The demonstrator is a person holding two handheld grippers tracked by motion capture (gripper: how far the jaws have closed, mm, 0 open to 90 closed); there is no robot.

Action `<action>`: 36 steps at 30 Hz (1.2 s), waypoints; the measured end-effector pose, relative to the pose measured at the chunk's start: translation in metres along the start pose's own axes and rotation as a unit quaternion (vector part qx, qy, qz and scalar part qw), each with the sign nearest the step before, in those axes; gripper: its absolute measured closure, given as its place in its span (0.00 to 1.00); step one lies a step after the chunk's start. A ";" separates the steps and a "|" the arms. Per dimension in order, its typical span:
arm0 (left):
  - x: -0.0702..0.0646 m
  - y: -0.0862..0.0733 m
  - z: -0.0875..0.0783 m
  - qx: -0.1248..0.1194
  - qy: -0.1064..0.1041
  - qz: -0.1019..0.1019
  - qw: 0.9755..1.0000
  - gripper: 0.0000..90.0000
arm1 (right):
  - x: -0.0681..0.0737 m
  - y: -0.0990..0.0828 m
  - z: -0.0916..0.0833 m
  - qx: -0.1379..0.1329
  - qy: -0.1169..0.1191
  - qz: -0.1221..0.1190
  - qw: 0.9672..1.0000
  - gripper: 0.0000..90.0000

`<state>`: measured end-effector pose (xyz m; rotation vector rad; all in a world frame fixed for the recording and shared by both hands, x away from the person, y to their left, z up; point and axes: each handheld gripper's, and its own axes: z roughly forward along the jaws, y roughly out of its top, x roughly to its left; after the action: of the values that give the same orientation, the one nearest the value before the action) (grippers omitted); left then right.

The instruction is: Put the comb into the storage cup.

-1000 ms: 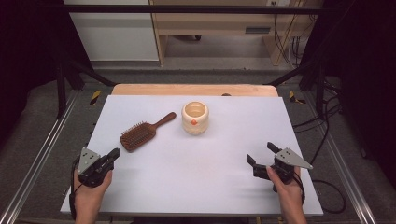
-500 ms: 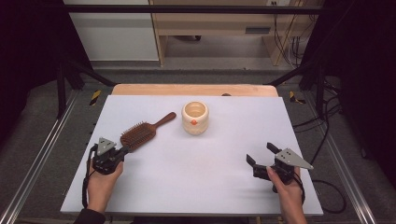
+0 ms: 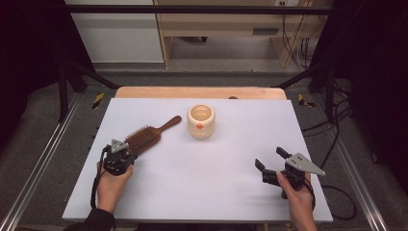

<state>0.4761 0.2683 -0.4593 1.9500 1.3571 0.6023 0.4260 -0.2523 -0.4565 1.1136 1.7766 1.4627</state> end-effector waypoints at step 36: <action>0.023 -0.002 0.019 0.034 0.021 -0.025 0.999 1.00 | 0.001 0.000 0.000 0.003 0.004 -0.001 1.000 0.07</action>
<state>0.4964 0.2854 -0.4731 1.9606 1.4666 0.5823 0.4255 -0.2519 -0.4568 1.1104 1.7885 1.4641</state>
